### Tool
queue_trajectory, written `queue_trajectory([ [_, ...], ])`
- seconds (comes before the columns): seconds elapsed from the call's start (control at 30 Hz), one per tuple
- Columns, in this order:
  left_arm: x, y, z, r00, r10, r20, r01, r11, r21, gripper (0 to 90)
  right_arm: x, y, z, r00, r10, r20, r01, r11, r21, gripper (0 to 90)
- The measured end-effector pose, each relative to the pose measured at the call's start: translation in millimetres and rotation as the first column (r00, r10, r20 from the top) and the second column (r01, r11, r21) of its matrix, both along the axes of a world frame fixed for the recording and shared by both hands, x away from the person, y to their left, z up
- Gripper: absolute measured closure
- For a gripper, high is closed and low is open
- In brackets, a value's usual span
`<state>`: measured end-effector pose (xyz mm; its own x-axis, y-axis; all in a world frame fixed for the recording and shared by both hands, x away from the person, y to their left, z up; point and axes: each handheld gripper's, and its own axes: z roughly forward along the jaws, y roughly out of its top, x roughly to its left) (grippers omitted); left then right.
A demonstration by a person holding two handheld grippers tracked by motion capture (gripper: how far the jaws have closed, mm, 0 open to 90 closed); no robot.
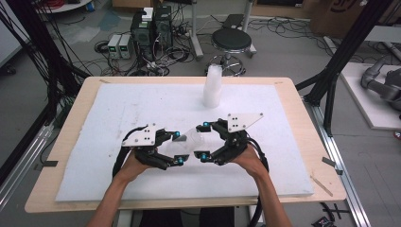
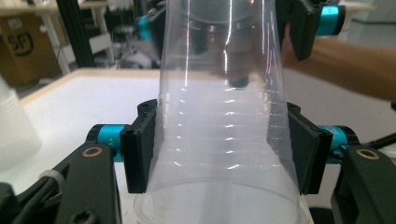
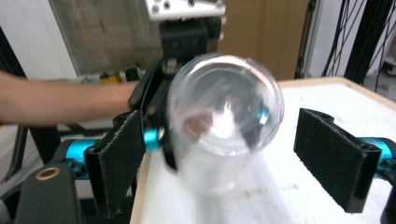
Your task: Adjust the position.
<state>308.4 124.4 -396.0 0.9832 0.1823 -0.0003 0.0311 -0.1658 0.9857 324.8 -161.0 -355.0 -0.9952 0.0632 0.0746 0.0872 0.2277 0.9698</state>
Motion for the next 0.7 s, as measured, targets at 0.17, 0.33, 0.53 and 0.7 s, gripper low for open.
queue_trajectory([
  [0.17,2.6,6.5,9.9,0.9994,0.007,-0.034,-0.002,0.9897,0.143,36.2,-3.1,-8.5,3.0,0.9999,-0.007,0.012,0.009,0.991,-0.133,16.6],
  [0.33,6.0,1.0,22.3,0.9982,-0.024,-0.055,0.040,0.9476,0.317,35.9,-3.1,-4.8,4.1,0.9999,0.005,0.017,0.000,0.965,-0.262,16.6],
  [0.53,12.4,-12.6,35.1,0.9963,-0.039,-0.077,0.072,0.8555,0.513,35.5,-2.4,7.1,4.6,0.9986,0.025,0.047,0.000,0.877,-0.480,16.6],
  [0.7,17.3,-22.1,41.9,0.9939,-0.062,-0.090,0.105,0.7846,0.611,35.2,-2.6,17.2,5.3,0.9970,0.056,0.054,-0.010,0.788,-0.616,16.7],
])
